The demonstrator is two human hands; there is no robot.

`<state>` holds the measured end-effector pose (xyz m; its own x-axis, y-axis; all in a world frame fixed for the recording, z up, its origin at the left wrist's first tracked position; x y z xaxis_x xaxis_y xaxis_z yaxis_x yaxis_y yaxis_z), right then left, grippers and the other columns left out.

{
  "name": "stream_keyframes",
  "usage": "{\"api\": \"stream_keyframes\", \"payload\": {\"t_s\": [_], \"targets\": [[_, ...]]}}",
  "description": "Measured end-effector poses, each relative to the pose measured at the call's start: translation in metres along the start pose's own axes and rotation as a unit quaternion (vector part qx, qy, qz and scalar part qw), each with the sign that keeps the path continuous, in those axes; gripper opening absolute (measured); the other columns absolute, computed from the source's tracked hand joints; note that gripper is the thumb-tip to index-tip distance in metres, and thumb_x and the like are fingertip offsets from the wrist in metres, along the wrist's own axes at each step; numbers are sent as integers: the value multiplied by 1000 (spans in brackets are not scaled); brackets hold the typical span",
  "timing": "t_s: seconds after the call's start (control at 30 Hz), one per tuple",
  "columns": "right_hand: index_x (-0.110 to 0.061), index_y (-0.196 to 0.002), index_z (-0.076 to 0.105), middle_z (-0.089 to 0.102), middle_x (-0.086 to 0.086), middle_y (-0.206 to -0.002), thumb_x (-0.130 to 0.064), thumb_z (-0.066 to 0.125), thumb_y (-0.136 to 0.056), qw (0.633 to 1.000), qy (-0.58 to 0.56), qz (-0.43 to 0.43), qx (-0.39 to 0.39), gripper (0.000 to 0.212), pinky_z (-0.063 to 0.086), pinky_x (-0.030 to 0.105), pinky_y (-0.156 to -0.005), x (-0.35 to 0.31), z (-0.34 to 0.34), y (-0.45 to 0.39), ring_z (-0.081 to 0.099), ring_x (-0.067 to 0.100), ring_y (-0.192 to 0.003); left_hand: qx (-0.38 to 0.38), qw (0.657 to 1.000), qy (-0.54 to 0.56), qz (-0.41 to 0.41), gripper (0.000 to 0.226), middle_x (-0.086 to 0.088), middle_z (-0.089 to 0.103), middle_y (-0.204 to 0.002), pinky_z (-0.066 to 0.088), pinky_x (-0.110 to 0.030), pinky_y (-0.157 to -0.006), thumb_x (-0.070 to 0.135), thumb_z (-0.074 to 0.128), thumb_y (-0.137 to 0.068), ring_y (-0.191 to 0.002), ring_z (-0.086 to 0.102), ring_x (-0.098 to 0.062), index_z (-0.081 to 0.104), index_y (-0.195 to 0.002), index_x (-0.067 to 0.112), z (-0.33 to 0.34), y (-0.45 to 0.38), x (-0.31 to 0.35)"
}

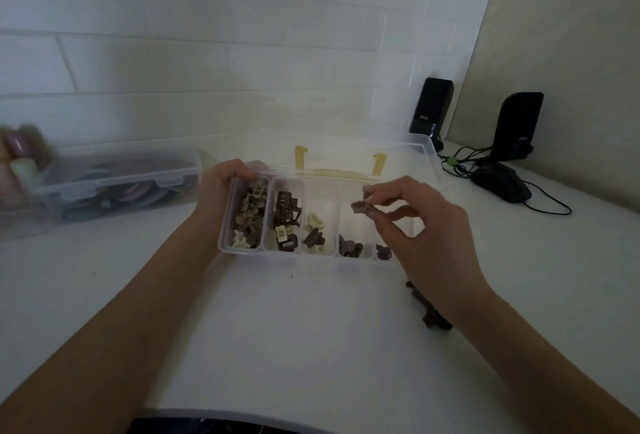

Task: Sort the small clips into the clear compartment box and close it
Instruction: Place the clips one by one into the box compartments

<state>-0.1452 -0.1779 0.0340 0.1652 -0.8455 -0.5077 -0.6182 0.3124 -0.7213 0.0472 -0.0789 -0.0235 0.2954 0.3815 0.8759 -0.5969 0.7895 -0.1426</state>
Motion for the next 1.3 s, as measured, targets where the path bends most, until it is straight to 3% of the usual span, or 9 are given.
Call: {"api": "stream_keyframes", "payload": {"t_s": [0.23, 0.4, 0.5, 0.63, 0.83, 0.93, 1.03, 1.17, 1.3], "targets": [[-13, -79, 67, 64, -18, -99, 2, 70, -76, 993, 77, -79, 33, 16, 47, 18, -81, -14, -7, 1, 58, 7, -94, -13, 1000, 20, -1, 49, -5, 51, -57, 49, -25, -55, 22, 72, -26, -50, 49, -22, 42, -63, 13, 4, 0, 0], [-10, -76, 67, 64, -12, -98, 3, 70, -75, 988, 100, -102, 50, 13, 35, 5, -86, -15, -18, -3, 56, 10, -93, -22, 1000, 22, -1, 50, -5, 51, -56, 49, -24, -54, 22, 72, -27, -49, 49, -21, 40, -64, 13, 5, 1, 0], [-19, -76, 68, 63, -13, -105, -14, 66, -79, 987, 109, -119, -7, 6, 37, 18, -87, -16, -2, -2, 50, 4, -98, -20, 1000, 21, 0, 50, -5, 51, -57, 49, -24, -55, 22, 72, -27, -50, 49, -21, 39, -65, 13, 5, 1, 0], [-35, -86, 70, 58, -17, -123, -33, 48, -79, 977, 162, -107, -85, 23, 32, 31, -88, -7, 15, 0, 46, 6, -108, -13, 1000, 15, -1, 50, -5, 51, -58, 49, -25, -55, 23, 73, -27, -51, 49, -21, 41, -65, 14, 4, 1, 0], [-29, -78, 72, 69, -19, -83, -4, 51, -76, 998, 23, -34, -52, 33, 48, 19, -74, 0, -24, -13, 61, 0, -80, 13, 1000, 13, -5, 28, -4, 53, -55, 49, -23, -53, 22, 64, -34, -47, 52, -21, 49, -56, 13, 0, 1, -2], [-27, -68, 70, 70, -10, -67, -4, 48, -72, 996, -5, 5, -84, 32, 51, 26, -60, 6, -31, -9, 62, 7, -66, 27, 1000, 8, -8, 21, -3, 55, -54, 49, -22, -52, 23, 63, -34, -46, 53, -20, 54, -51, 13, -2, 0, -2], [-30, -74, 71, 69, -14, -71, -13, 49, -73, 988, 59, 5, -140, 27, 53, 30, -60, 9, -28, 14, 62, 11, -66, 31, 999, 12, -7, 18, -4, 56, -54, 50, -23, -50, 22, 59, -36, -46, 54, -20, 56, -51, 12, 1, -1, -3], [-21, -84, 72, 67, -11, -83, -12, 52, -77, 969, 215, -82, -87, 23, 53, 22, -68, -1, -48, 39, 58, 4, -79, 51, 999, 8, -10, 33, -6, 59, -59, 50, -23, -52, 24, 67, -33, -50, 57, -23, 56, -61, 10, -6, -4, -5], [-27, -94, 73, 61, -19, -90, -13, 62, -79, 966, 213, -12, -147, 23, 51, 19, -72, 26, -48, 60, 57, 1, -85, 69, 997, 9, -14, 36, -6, 62, -63, 52, -25, -54, 25, 62, -43, -55, 58, -25, 53, -73, 9, -12, -2, -7]]}}
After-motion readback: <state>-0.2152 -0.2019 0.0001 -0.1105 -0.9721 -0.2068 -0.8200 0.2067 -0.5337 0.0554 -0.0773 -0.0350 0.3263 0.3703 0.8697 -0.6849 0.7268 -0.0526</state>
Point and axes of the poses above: each hand's wrist, its own y-axis away from the middle knuckle, its own z-axis out of the palm, x = y × z, the point moved 9 cm from there along -y, towards the middle knuckle
